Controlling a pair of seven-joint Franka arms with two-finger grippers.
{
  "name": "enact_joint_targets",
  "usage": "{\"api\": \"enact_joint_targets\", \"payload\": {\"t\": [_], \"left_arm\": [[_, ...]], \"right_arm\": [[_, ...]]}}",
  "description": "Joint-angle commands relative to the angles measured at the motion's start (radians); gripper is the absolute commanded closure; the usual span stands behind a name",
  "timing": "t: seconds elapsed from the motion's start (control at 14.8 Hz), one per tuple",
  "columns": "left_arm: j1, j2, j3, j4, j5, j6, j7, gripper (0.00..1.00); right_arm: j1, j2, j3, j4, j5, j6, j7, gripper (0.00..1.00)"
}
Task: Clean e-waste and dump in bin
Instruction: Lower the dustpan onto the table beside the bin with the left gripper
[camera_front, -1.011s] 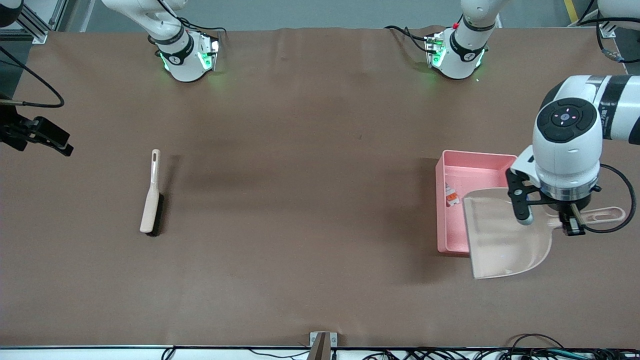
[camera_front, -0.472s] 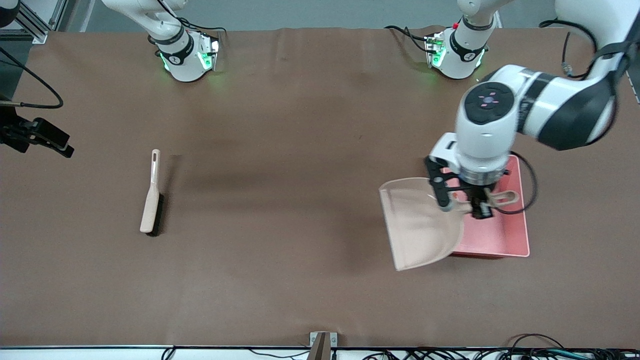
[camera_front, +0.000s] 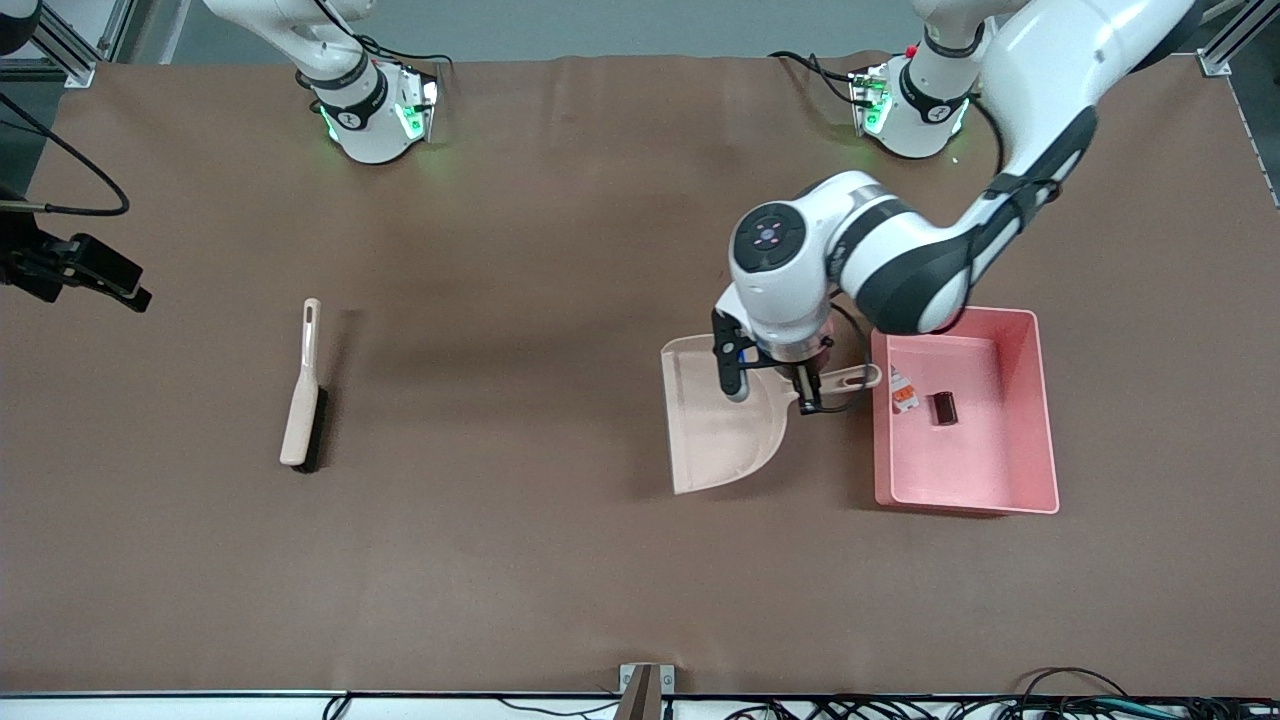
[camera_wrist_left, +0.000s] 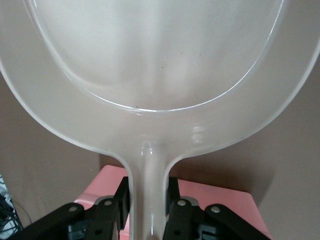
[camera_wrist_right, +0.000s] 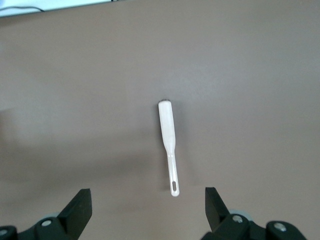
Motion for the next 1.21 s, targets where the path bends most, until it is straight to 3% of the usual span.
{"api": "enact_joint_targets", "payload": {"t": [0.0,0.2,0.67,1.01,1.15], "left_arm": [[-0.004,0.025,0.011,0.022,-0.004,-0.013,0.083,0.99],[-0.033,0.082,0.013,0.020,0.009,0.005,0.066,0.99],[-0.145,0.132,0.156,0.015,0.004,0.119,0.021,0.99],[-0.153,0.151,0.157,0.017,0.004,0.119,-0.024,0.98],[-0.160,0.154,0.157,0.015,0.006,0.119,-0.026,0.91]], "right_arm": [[-0.010,-0.017,0.005,-0.015,0.005,-0.017,-0.005,0.00],[-0.012,-0.017,0.005,-0.015,0.003,-0.014,-0.005,0.00],[-0.013,-0.016,0.002,-0.016,0.002,-0.014,-0.005,0.00],[-0.015,-0.016,0.002,-0.015,0.003,-0.014,-0.004,0.00],[-0.015,-0.016,0.002,-0.015,0.003,-0.014,-0.004,0.00]]}}
